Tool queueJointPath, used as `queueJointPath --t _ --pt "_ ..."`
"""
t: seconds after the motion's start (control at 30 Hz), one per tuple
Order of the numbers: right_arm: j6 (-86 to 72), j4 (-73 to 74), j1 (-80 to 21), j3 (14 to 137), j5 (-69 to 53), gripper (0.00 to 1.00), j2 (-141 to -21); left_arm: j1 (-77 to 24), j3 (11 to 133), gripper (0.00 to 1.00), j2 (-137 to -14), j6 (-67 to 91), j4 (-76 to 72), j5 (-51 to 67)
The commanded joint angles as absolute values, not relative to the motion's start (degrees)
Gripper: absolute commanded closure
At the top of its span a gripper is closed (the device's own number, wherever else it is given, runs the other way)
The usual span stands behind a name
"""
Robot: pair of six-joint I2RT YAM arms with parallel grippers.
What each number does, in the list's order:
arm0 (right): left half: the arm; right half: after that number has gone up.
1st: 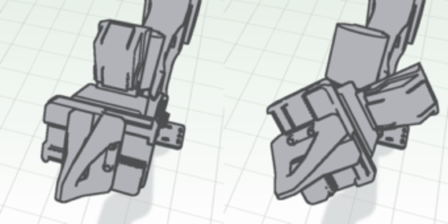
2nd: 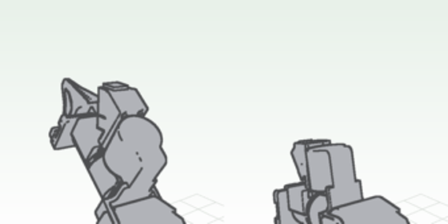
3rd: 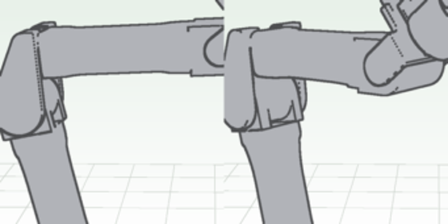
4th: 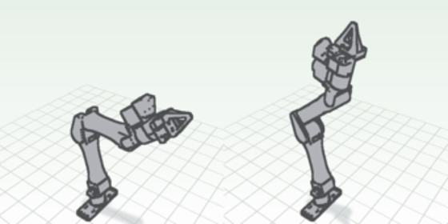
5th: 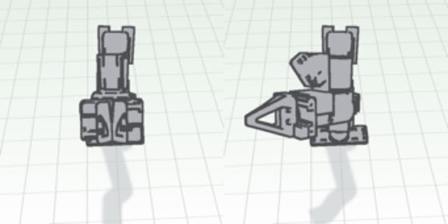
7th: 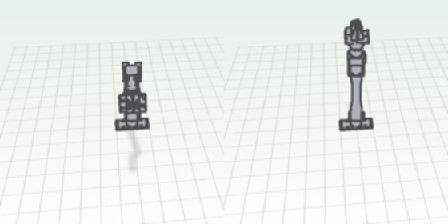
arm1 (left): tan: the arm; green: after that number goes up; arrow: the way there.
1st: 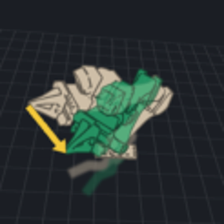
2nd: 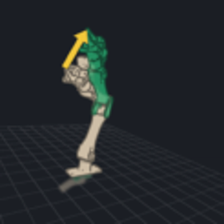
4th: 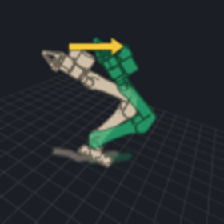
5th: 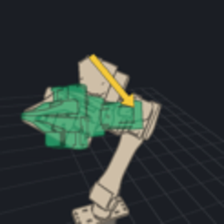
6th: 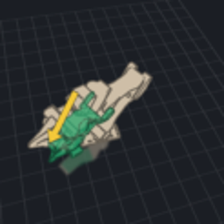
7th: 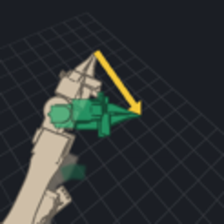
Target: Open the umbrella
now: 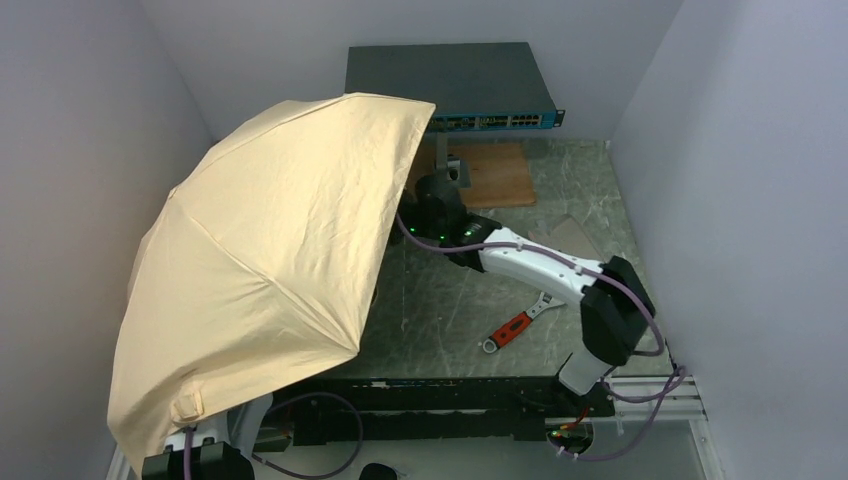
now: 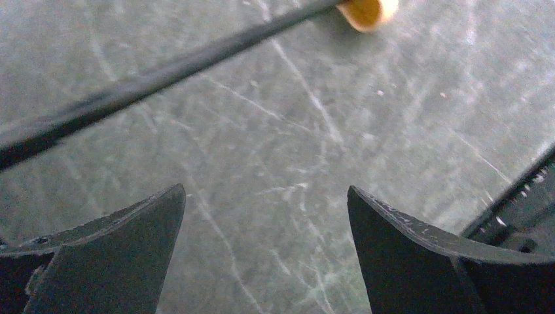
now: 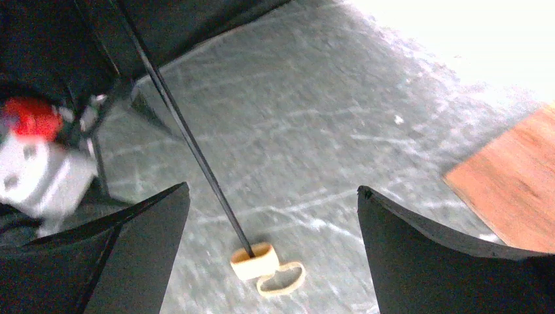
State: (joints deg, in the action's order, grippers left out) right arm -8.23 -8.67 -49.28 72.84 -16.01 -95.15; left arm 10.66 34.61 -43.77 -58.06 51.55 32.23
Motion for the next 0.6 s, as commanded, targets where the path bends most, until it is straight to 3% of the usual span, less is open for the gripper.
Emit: queueJointPath --t 0.0,0.33,0.57 --pt "0.18 -0.9 -46.71 66.3 -19.52 0.0 -86.51 10.41 39.34 0.0 -44.34 -49.42 44.05 29.25" --pt "11.95 5.85 -44.29 49.9 -15.35 0.0 -67.33 10.41 34.78 0.0 -42.33 -52.91 39.66 19.3" --pt "14.4 8.59 -40.9 44.72 -10.93 0.0 -60.28 10.46 34.57 0.0 -42.98 -52.18 37.1 17.16"
